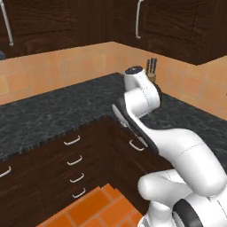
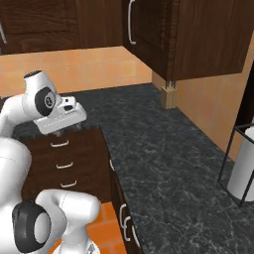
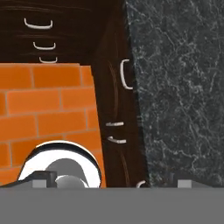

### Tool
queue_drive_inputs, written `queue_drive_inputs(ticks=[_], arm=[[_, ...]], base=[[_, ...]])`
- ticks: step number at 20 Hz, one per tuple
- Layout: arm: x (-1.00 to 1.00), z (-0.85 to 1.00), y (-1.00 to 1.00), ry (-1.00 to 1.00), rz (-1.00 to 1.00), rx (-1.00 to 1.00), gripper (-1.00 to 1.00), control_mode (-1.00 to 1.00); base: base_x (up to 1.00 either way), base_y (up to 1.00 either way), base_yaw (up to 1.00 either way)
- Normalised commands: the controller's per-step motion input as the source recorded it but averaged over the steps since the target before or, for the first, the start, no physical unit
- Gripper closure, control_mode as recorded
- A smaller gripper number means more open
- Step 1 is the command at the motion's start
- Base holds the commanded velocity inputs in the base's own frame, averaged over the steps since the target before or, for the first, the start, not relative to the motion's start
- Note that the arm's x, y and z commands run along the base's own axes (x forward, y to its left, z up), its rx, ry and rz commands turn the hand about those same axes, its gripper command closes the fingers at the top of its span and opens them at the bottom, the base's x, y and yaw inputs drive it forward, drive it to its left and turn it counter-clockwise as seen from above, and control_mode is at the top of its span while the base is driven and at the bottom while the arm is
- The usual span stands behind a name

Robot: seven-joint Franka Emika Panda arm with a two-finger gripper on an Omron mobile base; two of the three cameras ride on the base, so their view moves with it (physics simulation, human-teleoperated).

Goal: Take a straw from the drawer in front and place it inside the glass cup on the dining counter.

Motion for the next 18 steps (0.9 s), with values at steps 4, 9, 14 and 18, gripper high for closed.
queue_drive_inputs(ticks=[4, 9, 14, 18], arm=[[0.17, -0.69, 0.62, -0.02, 0.0, -0.48, -1.0, -1.0], [0.07, -0.72, 0.22, -0.05, 0.0, -0.47, -1.0, -1.0], [0.01, -0.75, 0.0, -0.01, 0.0, -0.4, -1.0, -1.0], [0.0, -0.66, 0.0, -0.12, 0.0, -0.3, -1.0, -1.0]], base=[[0.0, 0.0, 0.0], [0.0, 0.0, 0.0], [0.0, 0.0, 0.0], [0.0, 0.0, 0.0]])
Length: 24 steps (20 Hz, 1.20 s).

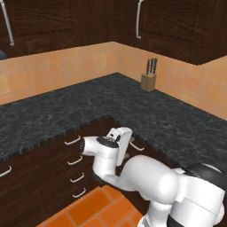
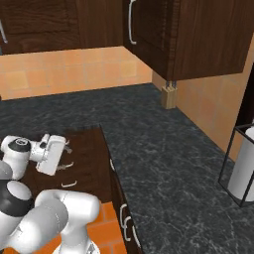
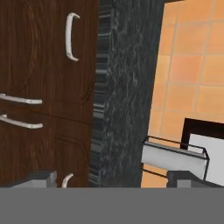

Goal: Take a straw from the drawer in front and place it inside the glass cup on the dining counter.

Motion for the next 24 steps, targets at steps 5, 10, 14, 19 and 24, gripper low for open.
queue_drive_inputs(ticks=[5, 10, 14, 19, 24], arm=[[0.19, -0.53, 0.0, -0.21, -0.02, -0.13, -1.0, -1.0], [0.3, -0.39, -0.02, -0.24, 0.0, -0.01, -1.0, -1.0], [0.43, -0.27, -0.06, -0.19, -0.02, 0.0, -1.0, -1.0], [0.54, -0.26, -0.23, -0.07, -0.08, 0.0, -1.0, -1.0], [0.6, -0.33, -0.19, 0.0, -0.1, 0.0, -1.0, -1.0]], base=[[0.0, 0.0, 0.0], [0.0, 0.0, 0.0], [0.0, 0.0, 0.0], [0.0, 0.0, 0.0], [0.0, 0.0, 0.0]])
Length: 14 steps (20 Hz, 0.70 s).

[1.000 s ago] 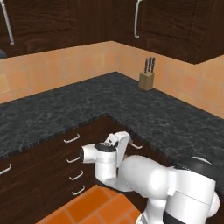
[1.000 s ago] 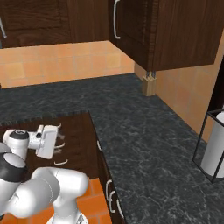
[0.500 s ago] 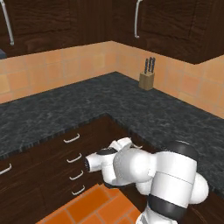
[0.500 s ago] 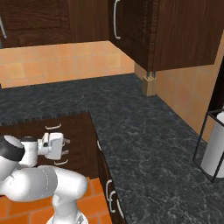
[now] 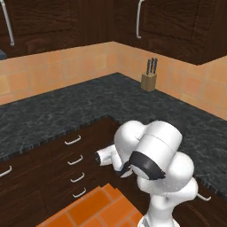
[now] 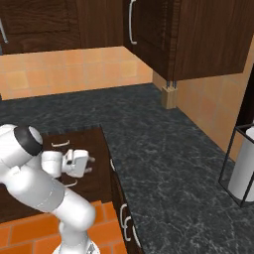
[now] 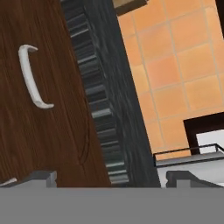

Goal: Take a straw from the drawer in front and place it inside the glass cup on the dining counter.

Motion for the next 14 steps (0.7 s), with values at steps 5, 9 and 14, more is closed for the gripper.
queue_drive_inputs(ticks=[5, 9, 14], arm=[[0.44, -0.35, -0.13, -0.01, -0.08, 0.0, -1.0, -1.0], [0.1, -0.29, -0.1, -0.09, -0.05, -0.02, -1.0, -1.0], [0.23, -0.23, -0.17, -0.1, -0.05, -0.04, -1.0, -1.0]], base=[[0.0, 0.0, 0.0], [0.0, 0.0, 0.0], [0.0, 0.0, 0.0]])
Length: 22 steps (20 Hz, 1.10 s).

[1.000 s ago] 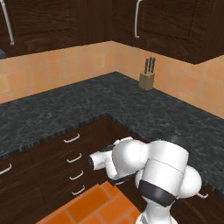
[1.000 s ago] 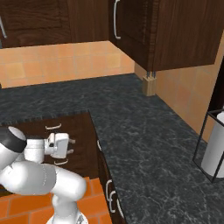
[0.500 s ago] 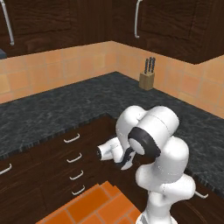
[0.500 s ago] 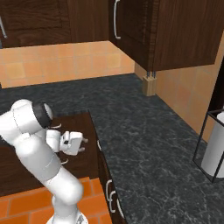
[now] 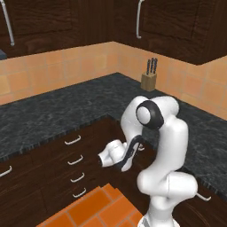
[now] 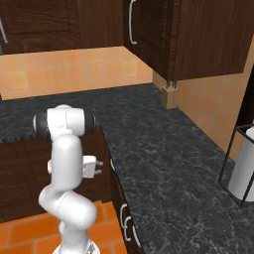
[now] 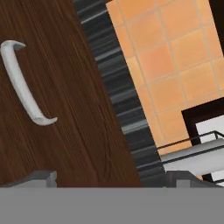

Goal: Take a straw from the drawer in front and place it inside the glass cup on the dining counter.

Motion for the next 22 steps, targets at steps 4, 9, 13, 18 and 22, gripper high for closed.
queue_drive_inputs(ticks=[4, 9, 13, 18, 22], arm=[[0.23, -0.13, -0.2, -0.05, -0.02, -0.01, -1.0, -1.0], [0.42, -0.02, -0.12, 0.0, 0.0, 0.0, -1.0, -1.0], [0.51, -0.01, -0.22, 0.0, 0.0, 0.0, -1.0, -1.0], [0.33, -0.21, -0.19, 0.04, 0.01, 0.0, -1.0, -1.0], [0.21, -0.21, -0.24, 0.03, 0.0, 0.0, -1.0, -1.0]], base=[[0.0, 0.0, 0.0], [0.0, 0.0, 0.0], [0.0, 0.0, 0.0], [0.0, 0.0, 0.0], [0.0, 0.0, 0.0]])
